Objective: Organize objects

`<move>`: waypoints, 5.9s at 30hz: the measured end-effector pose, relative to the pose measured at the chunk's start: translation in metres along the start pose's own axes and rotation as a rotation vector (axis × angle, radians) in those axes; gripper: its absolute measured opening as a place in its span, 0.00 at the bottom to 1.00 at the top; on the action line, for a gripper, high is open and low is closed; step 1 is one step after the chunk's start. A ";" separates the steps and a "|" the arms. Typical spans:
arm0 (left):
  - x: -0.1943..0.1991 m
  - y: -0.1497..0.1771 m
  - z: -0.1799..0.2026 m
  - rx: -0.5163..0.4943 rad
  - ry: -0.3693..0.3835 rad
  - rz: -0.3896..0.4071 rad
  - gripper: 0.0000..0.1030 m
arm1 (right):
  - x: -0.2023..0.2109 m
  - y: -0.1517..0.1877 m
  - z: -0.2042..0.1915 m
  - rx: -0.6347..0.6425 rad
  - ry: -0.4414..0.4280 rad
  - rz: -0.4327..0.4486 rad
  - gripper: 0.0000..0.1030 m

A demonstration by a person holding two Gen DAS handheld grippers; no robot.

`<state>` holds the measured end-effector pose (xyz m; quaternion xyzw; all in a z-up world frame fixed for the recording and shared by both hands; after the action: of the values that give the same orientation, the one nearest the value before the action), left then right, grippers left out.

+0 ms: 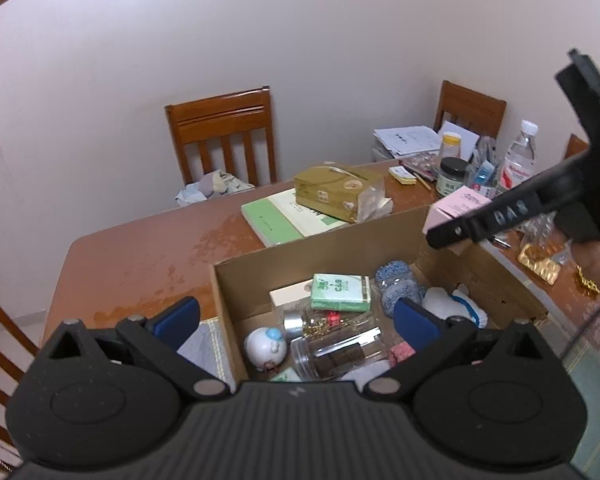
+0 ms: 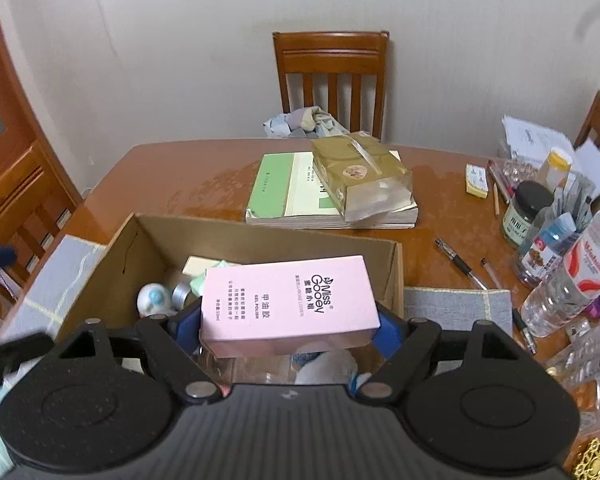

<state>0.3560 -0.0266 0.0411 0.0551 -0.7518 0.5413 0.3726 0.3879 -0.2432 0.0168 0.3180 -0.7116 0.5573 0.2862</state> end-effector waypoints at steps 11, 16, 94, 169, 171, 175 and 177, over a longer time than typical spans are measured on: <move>0.000 0.014 -0.026 0.136 -0.028 -0.034 0.99 | -0.050 -0.017 0.011 -0.122 0.051 -0.131 0.83; 0.000 0.016 -0.031 0.139 -0.063 -0.029 0.99 | -0.059 -0.022 0.015 -0.176 0.071 -0.142 1.00; 0.063 0.072 0.059 0.280 -0.157 -0.301 0.99 | 0.090 0.148 -0.027 -0.098 0.234 -0.130 1.00; 0.048 0.071 0.054 0.248 -0.189 -0.340 0.99 | 0.079 0.142 -0.018 -0.126 0.244 -0.135 1.00; 0.047 0.071 0.054 0.246 -0.188 -0.341 0.99 | 0.078 0.143 -0.019 -0.127 0.245 -0.136 1.00; 0.046 0.070 0.054 0.242 -0.188 -0.342 0.99 | 0.079 0.142 -0.019 -0.127 0.243 -0.136 1.00; 0.047 0.070 0.054 0.242 -0.187 -0.342 0.99 | 0.079 0.142 -0.018 -0.127 0.245 -0.135 1.00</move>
<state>0.2616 -0.0294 0.0085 0.2759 -0.6922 0.5492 0.3783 0.2289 -0.2107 -0.0061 0.2758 -0.6821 0.5254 0.4274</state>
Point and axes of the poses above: each gripper's, at about its wrist camera, not at the fingertips, and x roughly against the way its jaws point, z to its right, y to its underside, the point moved 7 cm from there along -x, roughly the way its jaws point, and after that the axes turned 6 degrees about -x, right-handed, at the moved point
